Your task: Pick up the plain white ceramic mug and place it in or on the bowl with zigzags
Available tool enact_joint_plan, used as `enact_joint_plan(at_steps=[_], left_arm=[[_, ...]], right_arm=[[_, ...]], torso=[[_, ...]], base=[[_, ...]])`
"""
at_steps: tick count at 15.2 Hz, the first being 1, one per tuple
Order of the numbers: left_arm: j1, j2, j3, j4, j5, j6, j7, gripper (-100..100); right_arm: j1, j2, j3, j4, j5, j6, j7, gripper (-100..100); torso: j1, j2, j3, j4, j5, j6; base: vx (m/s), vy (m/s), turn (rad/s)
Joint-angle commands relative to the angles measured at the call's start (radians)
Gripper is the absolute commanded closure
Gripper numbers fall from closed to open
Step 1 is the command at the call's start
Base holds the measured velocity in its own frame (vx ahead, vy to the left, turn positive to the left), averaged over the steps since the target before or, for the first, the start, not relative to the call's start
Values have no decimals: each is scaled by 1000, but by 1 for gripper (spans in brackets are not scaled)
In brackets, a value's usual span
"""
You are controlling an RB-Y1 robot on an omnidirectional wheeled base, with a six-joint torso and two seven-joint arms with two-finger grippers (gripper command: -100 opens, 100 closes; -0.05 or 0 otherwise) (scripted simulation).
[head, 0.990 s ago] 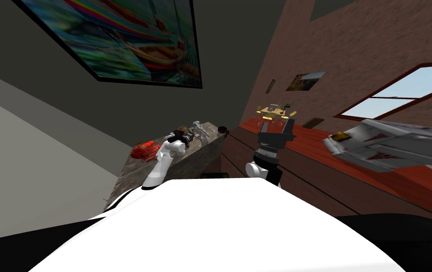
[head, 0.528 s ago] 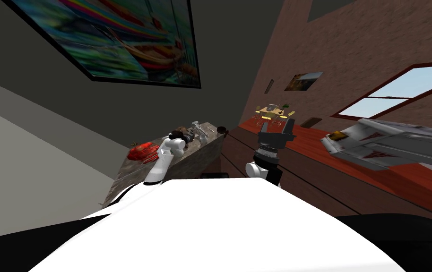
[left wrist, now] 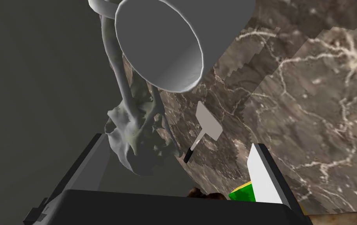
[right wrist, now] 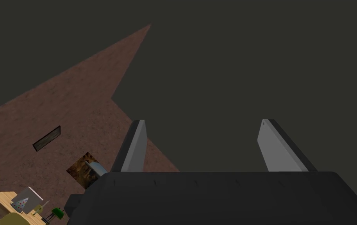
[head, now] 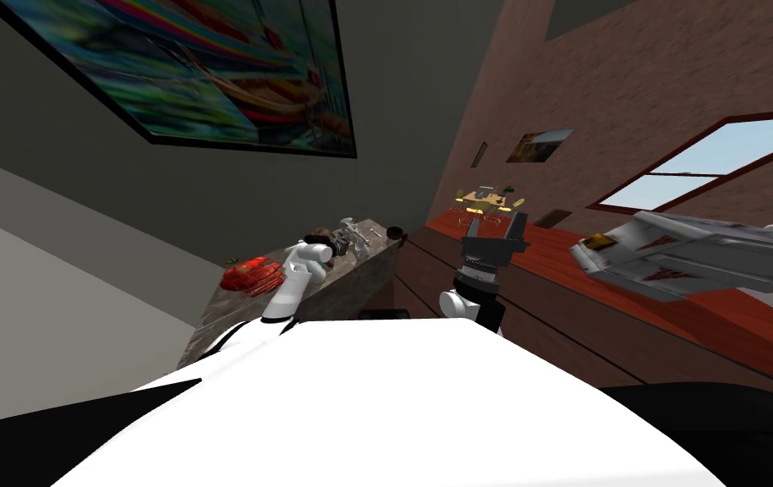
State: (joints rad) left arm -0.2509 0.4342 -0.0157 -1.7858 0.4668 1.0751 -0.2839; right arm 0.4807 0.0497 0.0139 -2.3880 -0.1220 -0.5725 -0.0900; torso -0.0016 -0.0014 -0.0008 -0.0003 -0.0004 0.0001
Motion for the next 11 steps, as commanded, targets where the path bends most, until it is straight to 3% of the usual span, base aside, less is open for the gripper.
enact_joint_plan(at_steps=[1,2,3,5,6,9,10,11], left_arm=[[-10,1,1,7,7,50,-2,-100],[-10,1,1,7,7,53,-2,-100],[-40,3,3,29,25,87,-8,-100],[-40,3,3,29,25,126,-8,-100],[-70,4,5,51,43,149,-13,-100],[-70,4,5,51,43,196,-13,-100],[-98,5,7,72,60,230,-18,-100],[-98,5,7,72,60,249,-18,-100]], right_arm=[[0,0,0,0,0,0,0,0],[0,0,0,0,0,0,0,0],[0,0,0,0,0,0,0,0],[0,0,0,0,0,0,0,0],[0,0,0,0,0,0,0,0],[0,0,0,0,0,0,0,0],[0,0,0,0,0,0,0,0],[0,0,0,0,0,0,0,0]], torso=[[0,0,0,0,0,0],[0,0,0,0,0,0],[1,0,0,0,0,0],[0,0,0,0,0,0],[0,0,0,0,0,0],[0,0,0,0,0,0],[1,0,0,0,0,0],[1,0,0,0,0,0]], base=[[19,-13,-23],[11,-8,0],[18,-16,-29],[23,-17,-31],[24,-14,-34],[22,-12,-17],[18,-8,-23],[27,-10,-41]])
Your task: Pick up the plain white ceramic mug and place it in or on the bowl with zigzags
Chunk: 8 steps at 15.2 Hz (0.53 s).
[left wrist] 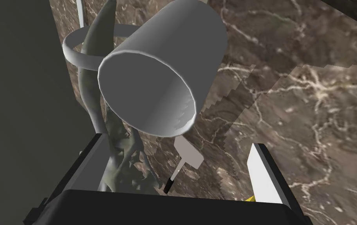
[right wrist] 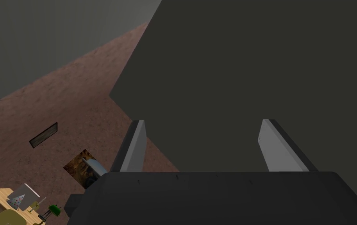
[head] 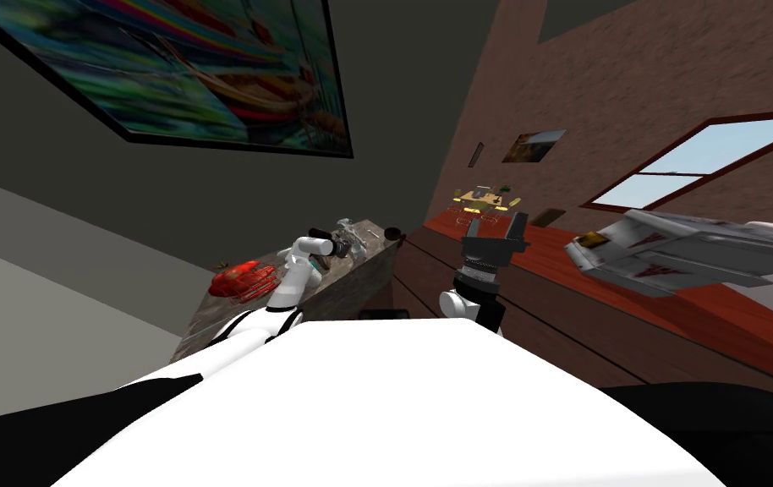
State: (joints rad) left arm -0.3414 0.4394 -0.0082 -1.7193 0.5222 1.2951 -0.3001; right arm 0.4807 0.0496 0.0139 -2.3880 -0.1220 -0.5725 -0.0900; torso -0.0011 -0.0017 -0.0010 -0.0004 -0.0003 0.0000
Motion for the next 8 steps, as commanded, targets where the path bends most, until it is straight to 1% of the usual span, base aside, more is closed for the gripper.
enact_joint_plan(at_steps=[1,2,4,5,6,8], left_arm=[[-7,-1,0,5,4,45,-1,-100],[-34,0,2,25,20,69,-6,-100],[-34,0,2,25,20,109,-6,-100],[-34,0,2,25,20,110,-6,-100],[-59,0,4,45,36,146,-10,-100],[-59,0,4,45,36,173,-10,-100]], right_arm=[[0,0,0,0,0,0,0,0],[0,0,0,0,0,0,0,0],[0,0,0,0,0,0,0,0],[0,0,0,0,0,0,0,0],[0,0,0,0,0,0,0,0],[0,0,0,0,0,0,0,0]], torso=[[0,0,0,0,0,0],[0,0,0,0,0,0],[0,0,0,0,0,0],[0,0,0,0,0,0],[0,0,0,0,0,0],[0,0,0,0,0,0]], base=[[24,-8,-21],[29,-11,-28],[28,-12,-24],[14,-7,-1],[20,-10,-26],[27,-7,-25]])
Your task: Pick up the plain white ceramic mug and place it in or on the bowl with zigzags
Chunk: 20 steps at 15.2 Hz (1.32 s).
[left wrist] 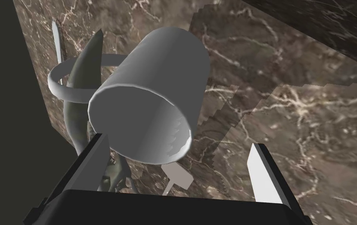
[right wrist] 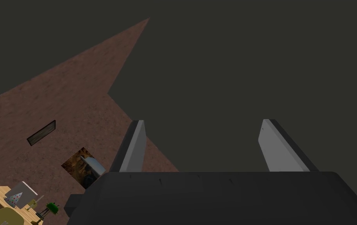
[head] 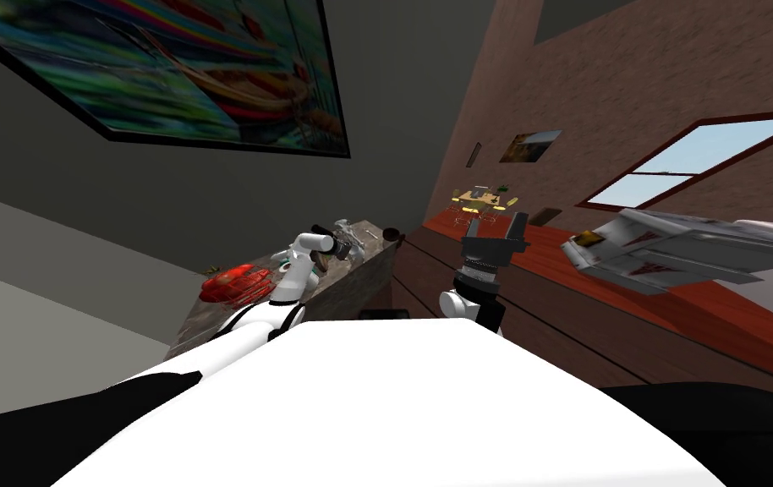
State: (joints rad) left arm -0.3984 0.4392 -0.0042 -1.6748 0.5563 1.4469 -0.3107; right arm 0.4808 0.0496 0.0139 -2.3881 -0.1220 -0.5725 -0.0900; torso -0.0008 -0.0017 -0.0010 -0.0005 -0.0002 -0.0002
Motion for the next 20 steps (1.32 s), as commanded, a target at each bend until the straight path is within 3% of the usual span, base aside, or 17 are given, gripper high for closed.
enact_joint_plan(at_steps=[1,3,4,9,16,20], left_arm=[[-26,-1,2,18,16,50,-4,-100],[-26,-1,2,18,16,80,-4,-100],[-49,-1,4,36,29,108,-7,-100],[-69,-2,6,52,41,187,-11,-100],[-133,-4,14,101,77,340,-21,-100],[-152,-5,17,115,87,392,-24,-100]], right_arm=[[0,0,0,0,0,0,0,0],[0,0,0,0,0,0,0,0],[0,0,0,0,0,0,0,0],[0,0,0,0,0,0,0,0],[0,0,0,0,0,0,0,0],[0,0,0,0,0,0,0,0]], torso=[[0,0,0,0,0,0],[0,0,0,0,0,0],[0,0,0,0,0,0],[0,-1,0,0,0,0],[-2,-2,-1,-1,0,3],[-3,-3,-2,-1,0,3]], base=[[28,-8,-29],[31,-6,-21],[32,-1,-17],[30,-1,-20],[43,5,-22],[46,5,-16]])
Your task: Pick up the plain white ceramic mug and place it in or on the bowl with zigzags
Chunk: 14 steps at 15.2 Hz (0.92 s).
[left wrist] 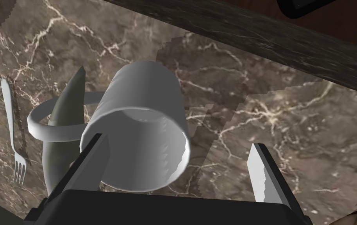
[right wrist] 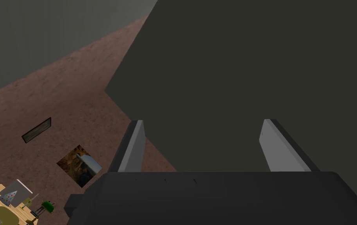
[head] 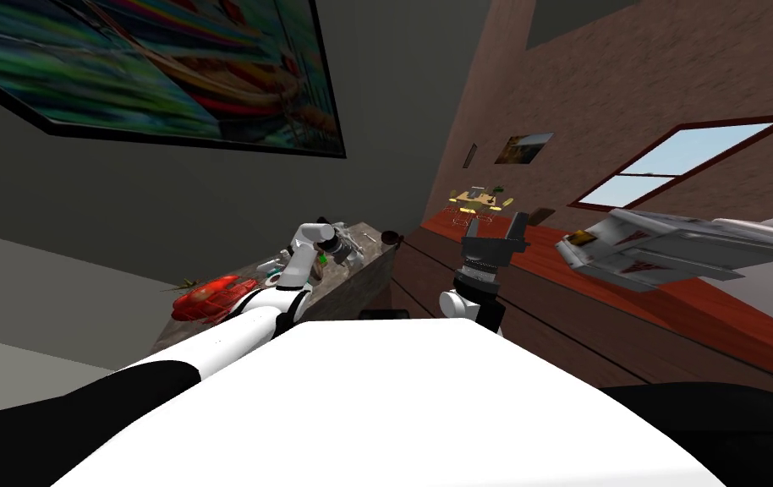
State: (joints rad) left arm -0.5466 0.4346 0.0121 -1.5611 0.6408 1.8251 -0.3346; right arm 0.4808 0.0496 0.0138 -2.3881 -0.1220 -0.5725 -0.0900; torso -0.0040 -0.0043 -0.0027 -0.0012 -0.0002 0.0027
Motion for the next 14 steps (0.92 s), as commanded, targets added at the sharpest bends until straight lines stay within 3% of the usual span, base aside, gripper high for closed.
enact_joint_plan(at_steps=[1,6,7,8,12,14], left_arm=[[-9,-1,1,5,5,29,0,-100],[13,-18,-15,43,-20,-49,-8,-100],[8,-13,-11,34,-14,-30,-7,-100],[9,-14,-12,37,-15,-36,-8,100],[9,-14,-12,37,-15,-36,-8,100],[-2,-4,-3,12,-2,3,-2,100]], right_arm=[[0,0,0,0,0,0,0,0],[0,0,0,0,0,0,0,0],[0,0,0,0,0,0,0,0],[0,0,0,0,0,0,0,0],[0,0,0,0,0,0,0,0],[0,0,0,0,0,0,0,0]], torso=[[0,0,0,0,0,0],[1,3,2,1,0,0],[1,4,2,1,0,0],[1,4,2,1,0,0],[-1,3,2,1,0,0],[-1,3,2,2,-1,0]], base=[[34,7,-6],[-4,15,-30],[-11,16,-14],[-4,6,-1],[-1,1,3],[9,-17,47]])
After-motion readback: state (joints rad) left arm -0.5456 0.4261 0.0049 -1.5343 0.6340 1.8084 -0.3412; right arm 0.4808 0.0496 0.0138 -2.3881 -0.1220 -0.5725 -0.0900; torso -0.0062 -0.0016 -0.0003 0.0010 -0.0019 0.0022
